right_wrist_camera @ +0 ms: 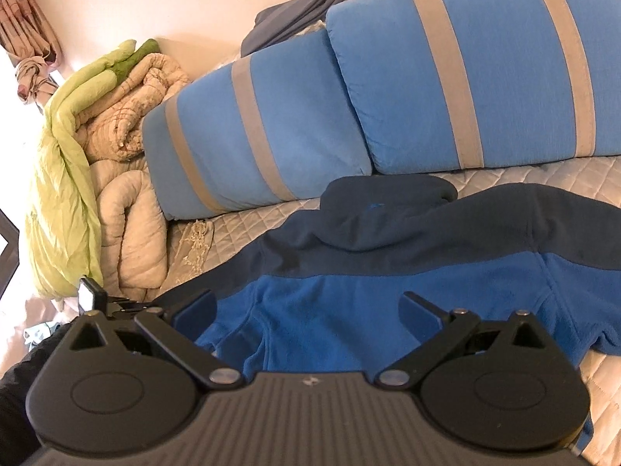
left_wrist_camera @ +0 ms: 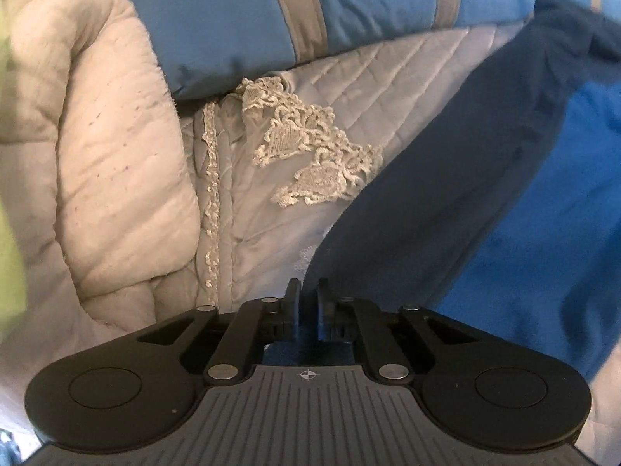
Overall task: Fold clothes
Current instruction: 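Pull the hoodie fabric flat with the left gripper, then open it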
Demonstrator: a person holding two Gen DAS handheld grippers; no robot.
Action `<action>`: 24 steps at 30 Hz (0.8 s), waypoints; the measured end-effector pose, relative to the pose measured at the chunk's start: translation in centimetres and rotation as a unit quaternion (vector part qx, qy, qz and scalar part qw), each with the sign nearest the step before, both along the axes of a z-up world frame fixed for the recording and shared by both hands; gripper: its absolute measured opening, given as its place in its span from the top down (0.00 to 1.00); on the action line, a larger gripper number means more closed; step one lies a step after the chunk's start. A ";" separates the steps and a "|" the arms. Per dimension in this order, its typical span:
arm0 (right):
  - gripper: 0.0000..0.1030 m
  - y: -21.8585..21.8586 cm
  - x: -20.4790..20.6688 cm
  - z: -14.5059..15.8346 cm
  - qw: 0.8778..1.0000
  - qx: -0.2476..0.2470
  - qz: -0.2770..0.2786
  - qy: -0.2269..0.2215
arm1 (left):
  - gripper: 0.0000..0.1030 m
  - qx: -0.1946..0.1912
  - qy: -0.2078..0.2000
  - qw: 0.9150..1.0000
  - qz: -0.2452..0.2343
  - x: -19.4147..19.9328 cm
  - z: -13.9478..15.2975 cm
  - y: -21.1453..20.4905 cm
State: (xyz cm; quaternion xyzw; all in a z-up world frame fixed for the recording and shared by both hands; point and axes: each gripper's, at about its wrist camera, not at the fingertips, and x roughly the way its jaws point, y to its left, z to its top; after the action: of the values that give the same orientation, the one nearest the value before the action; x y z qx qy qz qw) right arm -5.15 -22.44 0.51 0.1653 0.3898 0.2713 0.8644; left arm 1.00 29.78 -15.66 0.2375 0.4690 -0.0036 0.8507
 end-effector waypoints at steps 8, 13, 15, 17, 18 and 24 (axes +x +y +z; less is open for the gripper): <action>0.00 -0.6 -0.7 0.2 1.000 -0.009 -0.001 -0.004 | 0.60 -0.033 -0.026 0.997 -0.071 -4.1 2.5 -3.2; 0.00 -0.8 -1.2 0.0 1.000 -0.005 -0.001 -0.002 | 0.60 -0.072 -0.014 0.987 -0.141 -7.6 2.3 -6.5; 0.00 -0.6 -1.3 0.0 1.000 -0.003 0.000 -0.001 | 0.60 -0.060 -0.015 0.988 -0.142 -8.0 1.4 -7.4; 0.00 -0.4 -1.7 0.0 1.000 -0.002 0.003 0.000 | 0.61 -0.051 -0.017 0.991 -0.124 -7.8 0.3 -7.7; 0.00 -0.2 -1.9 0.0 1.000 -0.002 0.005 -0.001 | 0.61 -0.048 -0.017 0.992 -0.113 -7.6 -0.2 -7.8; 0.00 0.3 -3.4 0.7 1.000 -0.009 0.019 -0.012 | 0.80 -0.051 -0.001 0.988 -0.144 -9.5 -2.1 -9.8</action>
State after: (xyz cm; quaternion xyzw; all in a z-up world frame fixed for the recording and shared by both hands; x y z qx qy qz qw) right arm -8.52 -22.15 1.20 0.1471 0.3851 0.2862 0.8649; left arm -8.49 19.99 -17.79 0.2583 0.4283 -0.1497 0.8529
